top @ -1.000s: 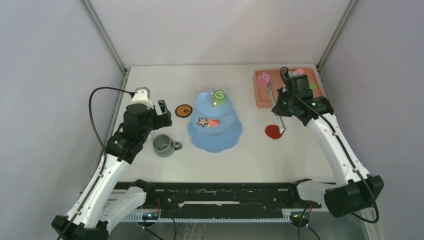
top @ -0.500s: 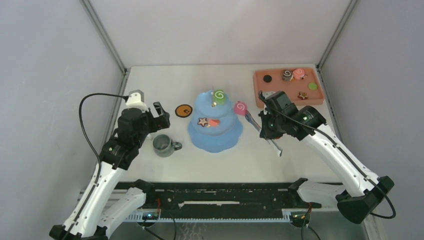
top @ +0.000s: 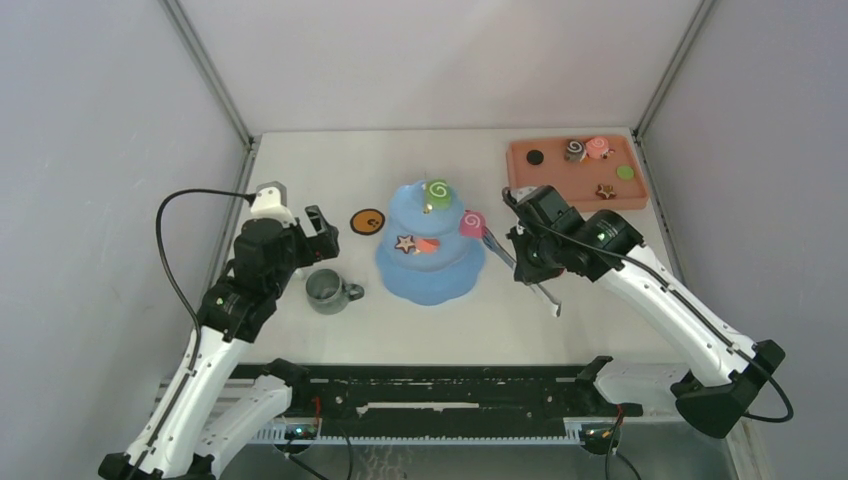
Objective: Serve the afternoon tea
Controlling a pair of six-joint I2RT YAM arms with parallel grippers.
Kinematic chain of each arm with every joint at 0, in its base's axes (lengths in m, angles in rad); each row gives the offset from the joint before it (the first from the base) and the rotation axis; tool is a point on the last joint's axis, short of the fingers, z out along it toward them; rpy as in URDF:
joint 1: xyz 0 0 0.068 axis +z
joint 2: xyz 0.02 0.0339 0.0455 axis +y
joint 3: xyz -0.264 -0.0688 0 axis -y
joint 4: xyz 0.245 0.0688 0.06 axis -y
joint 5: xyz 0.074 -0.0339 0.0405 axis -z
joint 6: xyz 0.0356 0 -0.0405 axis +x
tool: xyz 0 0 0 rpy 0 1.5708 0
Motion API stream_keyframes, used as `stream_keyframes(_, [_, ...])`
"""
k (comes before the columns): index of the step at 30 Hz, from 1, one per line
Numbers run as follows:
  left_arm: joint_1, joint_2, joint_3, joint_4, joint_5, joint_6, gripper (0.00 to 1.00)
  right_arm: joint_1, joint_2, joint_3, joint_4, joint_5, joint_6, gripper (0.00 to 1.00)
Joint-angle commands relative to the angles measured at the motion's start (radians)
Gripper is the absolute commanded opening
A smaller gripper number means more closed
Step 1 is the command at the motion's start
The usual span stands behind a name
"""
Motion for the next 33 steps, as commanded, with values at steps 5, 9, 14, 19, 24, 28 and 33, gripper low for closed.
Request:
stream_keyframes(5, [0.008, -0.022, -0.030, 0.008, 0.007, -0.019, 1.00, 0.044, 0.024, 0.107, 0.010, 0.035, 0.006, 0.00])
stream_keyframes(9, [0.008, -0.024, -0.031, 0.007, 0.005, -0.018, 1.00, 0.059, 0.052, 0.110, 0.015, 0.032, -0.002, 0.00])
stream_keyframes(14, [0.009, -0.029, -0.033, 0.004, 0.000, -0.016, 1.00, 0.073, 0.079, 0.113, 0.034, 0.027, -0.009, 0.00])
stream_keyframes(19, [0.008, -0.028, -0.034, 0.001, -0.001, -0.013, 1.00, 0.076, 0.116, 0.121, 0.045, 0.019, -0.008, 0.00])
stream_keyframes(24, [0.008, -0.029, -0.034, 0.000, -0.001, -0.012, 1.00, 0.082, 0.130, 0.135, 0.048, 0.009, -0.006, 0.07])
stream_keyframes(28, [0.009, -0.028, -0.035, 0.000, -0.002, -0.013, 1.00, 0.088, 0.128, 0.141, 0.054, -0.010, -0.009, 0.12])
stream_keyframes(33, [0.009, -0.026, -0.036, 0.000, 0.000, -0.012, 1.00, 0.100, 0.136, 0.145, 0.044, -0.014, -0.013, 0.19])
